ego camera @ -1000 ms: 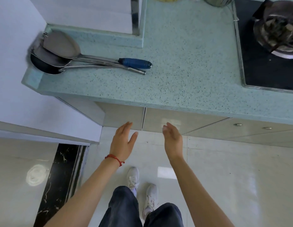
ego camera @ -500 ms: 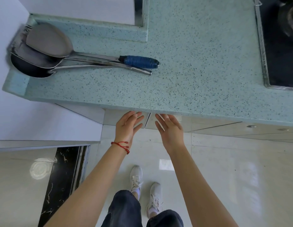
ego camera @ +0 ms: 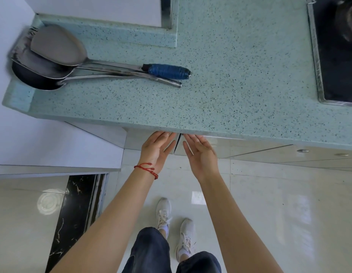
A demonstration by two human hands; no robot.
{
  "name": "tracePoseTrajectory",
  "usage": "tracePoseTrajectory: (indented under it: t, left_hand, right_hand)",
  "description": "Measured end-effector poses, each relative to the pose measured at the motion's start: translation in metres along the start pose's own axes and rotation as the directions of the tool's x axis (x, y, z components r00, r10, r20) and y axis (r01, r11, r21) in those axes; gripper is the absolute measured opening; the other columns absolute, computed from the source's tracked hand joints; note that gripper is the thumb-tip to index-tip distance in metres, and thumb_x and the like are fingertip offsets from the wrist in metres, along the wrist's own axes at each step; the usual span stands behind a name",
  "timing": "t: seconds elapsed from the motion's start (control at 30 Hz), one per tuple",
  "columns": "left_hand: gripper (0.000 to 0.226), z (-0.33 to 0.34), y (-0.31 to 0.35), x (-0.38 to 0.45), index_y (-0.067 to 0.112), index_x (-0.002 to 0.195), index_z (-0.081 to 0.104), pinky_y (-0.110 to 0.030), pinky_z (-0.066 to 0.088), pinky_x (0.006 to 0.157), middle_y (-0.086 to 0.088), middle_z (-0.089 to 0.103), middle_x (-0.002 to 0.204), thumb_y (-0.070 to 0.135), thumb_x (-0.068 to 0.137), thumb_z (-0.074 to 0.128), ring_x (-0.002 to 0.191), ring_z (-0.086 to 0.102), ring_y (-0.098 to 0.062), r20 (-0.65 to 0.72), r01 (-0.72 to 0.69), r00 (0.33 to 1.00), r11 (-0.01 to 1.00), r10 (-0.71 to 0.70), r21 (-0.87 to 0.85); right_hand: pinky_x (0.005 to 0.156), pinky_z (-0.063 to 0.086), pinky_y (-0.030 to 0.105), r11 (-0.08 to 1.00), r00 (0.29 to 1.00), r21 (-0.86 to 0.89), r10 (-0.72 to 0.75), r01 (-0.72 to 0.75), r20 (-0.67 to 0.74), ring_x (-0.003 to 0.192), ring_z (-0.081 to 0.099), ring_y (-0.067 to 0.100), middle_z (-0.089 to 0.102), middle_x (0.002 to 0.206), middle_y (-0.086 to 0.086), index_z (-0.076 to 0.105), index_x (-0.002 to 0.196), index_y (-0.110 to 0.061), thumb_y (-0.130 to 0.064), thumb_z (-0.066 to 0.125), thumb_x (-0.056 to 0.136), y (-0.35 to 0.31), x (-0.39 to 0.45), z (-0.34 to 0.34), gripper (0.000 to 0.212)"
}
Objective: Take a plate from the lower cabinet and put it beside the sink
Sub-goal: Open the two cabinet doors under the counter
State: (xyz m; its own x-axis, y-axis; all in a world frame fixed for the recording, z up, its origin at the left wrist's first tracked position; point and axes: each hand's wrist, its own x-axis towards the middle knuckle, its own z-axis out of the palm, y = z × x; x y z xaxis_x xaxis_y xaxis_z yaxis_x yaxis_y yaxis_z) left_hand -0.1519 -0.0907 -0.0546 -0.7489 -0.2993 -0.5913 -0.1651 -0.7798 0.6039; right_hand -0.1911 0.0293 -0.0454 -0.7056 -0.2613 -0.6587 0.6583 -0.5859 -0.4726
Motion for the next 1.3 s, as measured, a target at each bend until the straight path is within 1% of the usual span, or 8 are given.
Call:
tracePoseTrajectory:
  t: [0.1, 0.17, 0.3, 0.47, 0.63, 0.83, 1.03, 1.3]
  left_hand:
    - [0.018, -0.003, -0.004, -0.004, 0.016, 0.079, 0.059, -0.023, 0.057, 0.072, 0.004, 0.075, 0.077, 0.001, 0.085, 0.052, 0.087, 0.069, -0.013, -0.032, -0.001, 0.999, 1.000, 0.001, -0.020]
    - [0.017, -0.007, -0.008, -0.009, 0.014, 0.079, 0.058, -0.023, 0.057, 0.074, 0.004, 0.075, 0.073, 0.001, 0.086, 0.052, 0.082, 0.070, -0.012, -0.060, -0.006, 0.998, 1.000, 0.006, 0.004]
    - [0.012, -0.018, -0.015, -0.026, 0.012, 0.079, 0.058, -0.022, 0.056, 0.076, 0.002, 0.074, 0.069, 0.002, 0.085, 0.054, 0.079, 0.070, -0.013, -0.115, -0.016, 0.993, 0.997, 0.024, 0.071]
    - [0.005, -0.036, -0.021, -0.049, 0.010, 0.083, 0.062, -0.022, 0.057, 0.073, 0.002, 0.074, 0.073, 0.007, 0.083, 0.058, 0.079, 0.071, -0.016, -0.151, -0.040, 0.987, 0.986, 0.064, 0.159]
    - [0.004, -0.048, -0.026, -0.065, 0.012, 0.078, 0.061, -0.021, 0.057, 0.072, -0.003, 0.069, 0.077, 0.009, 0.082, 0.061, 0.073, 0.070, -0.013, -0.211, -0.036, 0.974, 0.973, 0.085, 0.228]
    - [0.012, -0.063, -0.029, -0.085, 0.012, 0.072, 0.058, -0.016, 0.055, 0.061, 0.003, 0.071, 0.058, 0.005, 0.080, 0.062, 0.061, 0.068, -0.009, -0.249, -0.042, 0.964, 0.974, 0.098, 0.221]
    - [0.013, -0.081, -0.028, -0.110, 0.012, 0.074, 0.056, -0.014, 0.054, 0.057, 0.005, 0.069, 0.051, 0.002, 0.082, 0.059, 0.054, 0.065, -0.006, -0.282, -0.039, 0.954, 0.974, 0.103, 0.222]
    - [0.021, -0.108, -0.025, -0.149, 0.010, 0.069, 0.055, -0.014, 0.053, 0.052, 0.004, 0.066, 0.044, -0.002, 0.085, 0.051, 0.046, 0.062, -0.005, -0.269, -0.082, 0.948, 0.949, 0.169, 0.306]
  right_hand:
    - [0.090, 0.049, 0.033, 1.000, 1.000, -0.027, -0.007, 0.006, -0.007, 0.096, 0.064, 0.023, 0.068, 0.090, 0.010, 0.058, 0.084, -0.007, 0.011, 0.039, 0.089, 0.004, -0.008, -0.007, 0.026]
    - [0.088, 0.050, 0.032, 1.000, 1.000, -0.029, -0.004, 0.003, -0.023, 0.091, 0.066, 0.023, 0.067, 0.085, 0.010, 0.057, 0.081, -0.007, 0.011, 0.040, 0.089, 0.006, -0.015, -0.012, 0.026]
    - [0.080, 0.054, 0.029, 0.999, 0.999, -0.046, -0.001, -0.001, -0.051, 0.083, 0.068, 0.022, 0.069, 0.074, 0.007, 0.057, 0.076, -0.007, 0.009, 0.044, 0.089, 0.011, -0.027, -0.021, 0.024]
    - [0.080, 0.056, 0.028, 0.991, 0.994, -0.134, -0.018, 0.003, -0.107, 0.075, 0.069, 0.020, 0.070, 0.067, 0.003, 0.059, 0.071, -0.008, 0.005, 0.051, 0.087, 0.015, -0.041, -0.034, 0.023]
    - [0.068, 0.059, 0.024, 0.973, 0.982, -0.232, -0.029, -0.015, -0.187, 0.065, 0.069, 0.017, 0.070, 0.064, 0.002, 0.061, 0.061, -0.012, -0.002, 0.062, 0.083, 0.018, -0.056, -0.047, 0.025]
    - [0.072, 0.056, 0.028, 0.935, 0.973, -0.354, -0.072, -0.010, -0.219, 0.064, 0.064, 0.019, 0.064, 0.067, 0.006, 0.060, 0.061, -0.014, -0.007, 0.066, 0.081, 0.021, -0.079, -0.076, 0.022]
    - [0.074, 0.056, 0.029, 0.913, 0.974, -0.408, -0.099, 0.006, -0.205, 0.057, 0.062, 0.017, 0.064, 0.056, 0.000, 0.058, 0.058, -0.015, -0.005, 0.067, 0.080, 0.018, -0.109, -0.113, 0.025]
    - [0.070, 0.056, 0.024, 0.857, 0.973, -0.512, -0.163, 0.058, -0.164, 0.059, 0.056, 0.017, 0.052, 0.065, 0.008, 0.055, 0.067, -0.011, -0.005, 0.065, 0.081, 0.009, -0.141, -0.153, 0.018]
